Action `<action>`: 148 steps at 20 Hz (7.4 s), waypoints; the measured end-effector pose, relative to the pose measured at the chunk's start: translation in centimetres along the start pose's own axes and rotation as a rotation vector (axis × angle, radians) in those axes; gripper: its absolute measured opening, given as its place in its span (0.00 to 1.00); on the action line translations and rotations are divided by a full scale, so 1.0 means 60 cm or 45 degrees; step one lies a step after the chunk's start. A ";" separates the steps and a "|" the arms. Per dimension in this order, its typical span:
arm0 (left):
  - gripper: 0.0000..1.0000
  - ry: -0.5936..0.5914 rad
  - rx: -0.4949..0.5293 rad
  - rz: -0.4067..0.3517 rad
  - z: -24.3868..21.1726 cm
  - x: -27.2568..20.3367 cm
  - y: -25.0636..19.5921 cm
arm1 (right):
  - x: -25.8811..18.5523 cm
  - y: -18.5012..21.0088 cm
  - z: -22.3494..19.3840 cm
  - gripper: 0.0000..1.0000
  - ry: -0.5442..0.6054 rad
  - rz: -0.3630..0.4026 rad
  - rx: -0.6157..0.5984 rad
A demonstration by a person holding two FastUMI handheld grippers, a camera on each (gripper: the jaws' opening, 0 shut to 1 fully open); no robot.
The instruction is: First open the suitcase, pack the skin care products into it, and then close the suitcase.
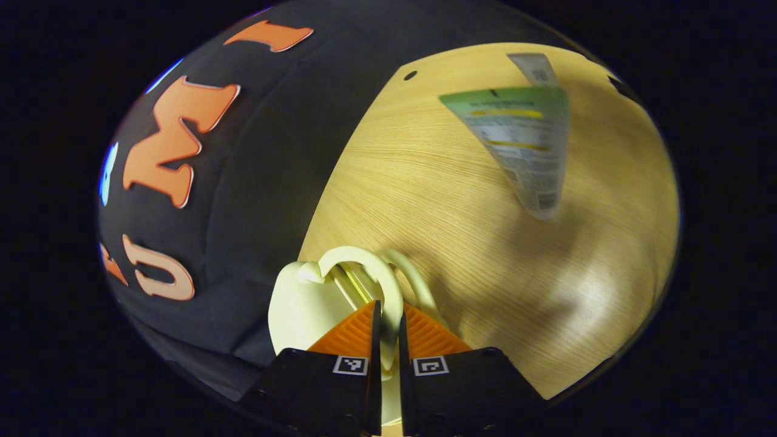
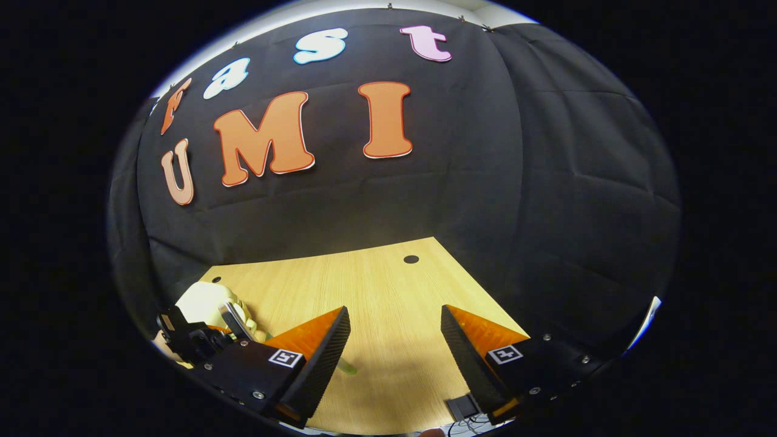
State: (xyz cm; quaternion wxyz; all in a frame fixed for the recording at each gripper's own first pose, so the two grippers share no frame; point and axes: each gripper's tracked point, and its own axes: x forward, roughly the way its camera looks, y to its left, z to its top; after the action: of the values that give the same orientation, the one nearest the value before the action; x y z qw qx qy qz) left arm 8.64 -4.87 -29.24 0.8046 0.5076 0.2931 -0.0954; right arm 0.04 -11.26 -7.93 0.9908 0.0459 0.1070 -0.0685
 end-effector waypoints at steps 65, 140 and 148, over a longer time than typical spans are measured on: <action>0.97 -0.386 -1.447 0.213 -0.191 -0.052 0.391 | 0.071 0.242 0.025 0.95 -0.044 0.095 -0.079; 0.33 -0.076 -1.211 -0.430 -0.006 -0.092 0.065 | 0.065 0.380 -0.185 0.29 0.446 0.597 -0.372; 0.33 0.028 -1.101 -0.676 -0.118 0.015 0.104 | 0.039 0.590 -0.187 0.28 0.474 0.596 -0.286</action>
State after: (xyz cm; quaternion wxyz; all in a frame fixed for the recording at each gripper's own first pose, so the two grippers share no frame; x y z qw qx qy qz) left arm 9.57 4.34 -27.21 0.8860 0.0369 0.4332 -0.1611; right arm 5.14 24.56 -16.63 0.9419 -0.0288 0.2800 0.1832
